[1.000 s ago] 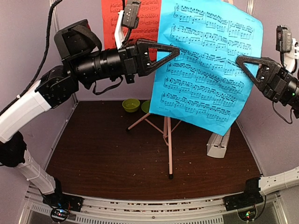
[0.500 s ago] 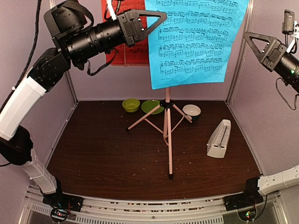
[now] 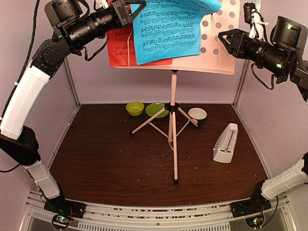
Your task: Set up the instrument practice props
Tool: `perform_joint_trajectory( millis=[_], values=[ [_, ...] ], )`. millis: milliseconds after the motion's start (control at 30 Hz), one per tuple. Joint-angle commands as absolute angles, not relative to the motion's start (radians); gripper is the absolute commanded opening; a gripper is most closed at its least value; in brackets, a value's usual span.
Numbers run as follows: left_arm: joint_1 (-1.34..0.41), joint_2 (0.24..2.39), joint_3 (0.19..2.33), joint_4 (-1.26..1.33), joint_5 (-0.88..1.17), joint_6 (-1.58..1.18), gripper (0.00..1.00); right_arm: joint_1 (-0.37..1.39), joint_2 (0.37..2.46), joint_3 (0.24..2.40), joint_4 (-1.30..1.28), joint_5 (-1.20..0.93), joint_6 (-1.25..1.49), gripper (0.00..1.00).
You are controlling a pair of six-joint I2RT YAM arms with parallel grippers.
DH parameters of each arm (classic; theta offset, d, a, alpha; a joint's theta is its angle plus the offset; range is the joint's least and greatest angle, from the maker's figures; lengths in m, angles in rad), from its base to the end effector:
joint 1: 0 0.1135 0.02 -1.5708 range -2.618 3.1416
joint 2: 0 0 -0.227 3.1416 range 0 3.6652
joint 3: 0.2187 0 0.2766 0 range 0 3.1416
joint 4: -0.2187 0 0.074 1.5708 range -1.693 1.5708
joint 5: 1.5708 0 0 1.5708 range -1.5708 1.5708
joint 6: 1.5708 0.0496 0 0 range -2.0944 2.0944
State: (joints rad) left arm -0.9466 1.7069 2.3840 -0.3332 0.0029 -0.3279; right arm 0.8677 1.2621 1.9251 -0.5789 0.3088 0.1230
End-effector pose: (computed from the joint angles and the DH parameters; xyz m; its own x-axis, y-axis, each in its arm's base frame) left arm 0.1986 -0.2760 0.5960 -0.0753 -0.4465 -0.8916 0.8332 0.4631 -0.3023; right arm 0.1717 0.1792 0.5534 -0.0112 0.1675 -0.9858 -0.5336 0.8328 0.1476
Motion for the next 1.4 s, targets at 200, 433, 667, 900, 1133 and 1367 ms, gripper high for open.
perform_joint_trajectory(
  millis=[200, 433, 667, 900, 1133, 1367],
  values=[
    [-0.904, 1.733, 2.422, -0.391, -0.028, -0.426, 0.00, 0.812, 1.313, 1.983, -0.563, 0.188, 0.165, 0.42],
    [-0.904, 1.733, 2.419, -0.387, -0.013, -0.413, 0.00, 0.815, 1.346, 2.035, -0.480, 0.100, 0.145, 0.60],
    [-0.904, 1.743, 2.418, -0.376, 0.007, -0.422, 0.00, 0.854, 1.445, 2.202, -0.477, 0.097, 0.080, 0.70],
    [-0.904, 1.740, 2.418, -0.368, -0.021, -0.412, 0.00, 0.856, 1.361, 2.112, -0.513, 0.282, 0.051, 0.68],
    [-0.897, 1.741, 2.425, -0.364, -0.023, -0.393, 0.00, 0.858, 1.193, 1.905, -0.685, 0.199, 0.023, 0.58],
    [-0.894, 1.747, 2.424, -0.359, -0.011, -0.393, 0.00, 0.895, 1.226, 1.878, -0.645, -0.022, 0.119, 0.33]
  ],
)
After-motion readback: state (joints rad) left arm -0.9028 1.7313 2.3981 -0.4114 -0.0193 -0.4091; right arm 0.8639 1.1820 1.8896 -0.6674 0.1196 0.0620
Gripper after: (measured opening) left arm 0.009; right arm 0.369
